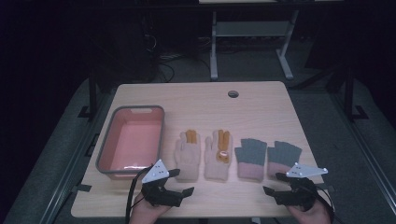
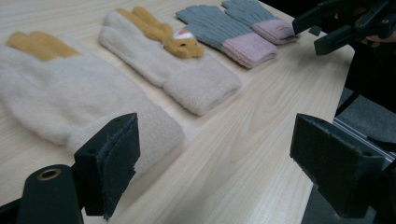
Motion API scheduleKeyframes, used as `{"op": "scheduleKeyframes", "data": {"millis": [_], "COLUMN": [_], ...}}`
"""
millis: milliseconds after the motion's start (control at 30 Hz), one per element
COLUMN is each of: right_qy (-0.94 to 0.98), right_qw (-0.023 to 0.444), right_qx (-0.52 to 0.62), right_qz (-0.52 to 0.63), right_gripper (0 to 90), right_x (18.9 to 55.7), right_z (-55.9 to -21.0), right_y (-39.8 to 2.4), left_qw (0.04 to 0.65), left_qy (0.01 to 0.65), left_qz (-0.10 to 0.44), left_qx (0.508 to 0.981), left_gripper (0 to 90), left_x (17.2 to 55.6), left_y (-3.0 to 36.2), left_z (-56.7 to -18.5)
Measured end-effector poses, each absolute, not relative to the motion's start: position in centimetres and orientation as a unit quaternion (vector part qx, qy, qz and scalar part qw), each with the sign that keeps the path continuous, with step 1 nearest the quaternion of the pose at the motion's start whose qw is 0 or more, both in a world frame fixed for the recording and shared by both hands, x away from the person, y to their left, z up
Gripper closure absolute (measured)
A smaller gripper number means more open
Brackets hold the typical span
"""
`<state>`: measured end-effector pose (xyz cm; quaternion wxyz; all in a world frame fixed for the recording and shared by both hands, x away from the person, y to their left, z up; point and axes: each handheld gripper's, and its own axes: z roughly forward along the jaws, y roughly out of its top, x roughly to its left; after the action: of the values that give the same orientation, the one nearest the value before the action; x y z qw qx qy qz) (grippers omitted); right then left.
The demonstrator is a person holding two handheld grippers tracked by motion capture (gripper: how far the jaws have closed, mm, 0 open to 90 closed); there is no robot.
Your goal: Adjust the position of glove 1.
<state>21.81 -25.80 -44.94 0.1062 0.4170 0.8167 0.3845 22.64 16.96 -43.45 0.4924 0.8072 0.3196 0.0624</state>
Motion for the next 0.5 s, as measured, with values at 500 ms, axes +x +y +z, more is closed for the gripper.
{"op": "scheduleKeyframes", "data": {"millis": [500], "right_qy": [0.836], "right_qw": [0.103], "right_qx": [0.375], "right_qz": [0.387], "right_gripper": [25.1], "right_x": [22.3], "right_z": [-43.5], "right_y": [-23.3], "left_qw": [0.500], "left_qy": [0.315], "left_qz": [0.062], "left_qx": [0.804], "left_gripper": [16.0], "left_x": [22.5], "left_y": [17.2], "left_z": [-43.2]}}
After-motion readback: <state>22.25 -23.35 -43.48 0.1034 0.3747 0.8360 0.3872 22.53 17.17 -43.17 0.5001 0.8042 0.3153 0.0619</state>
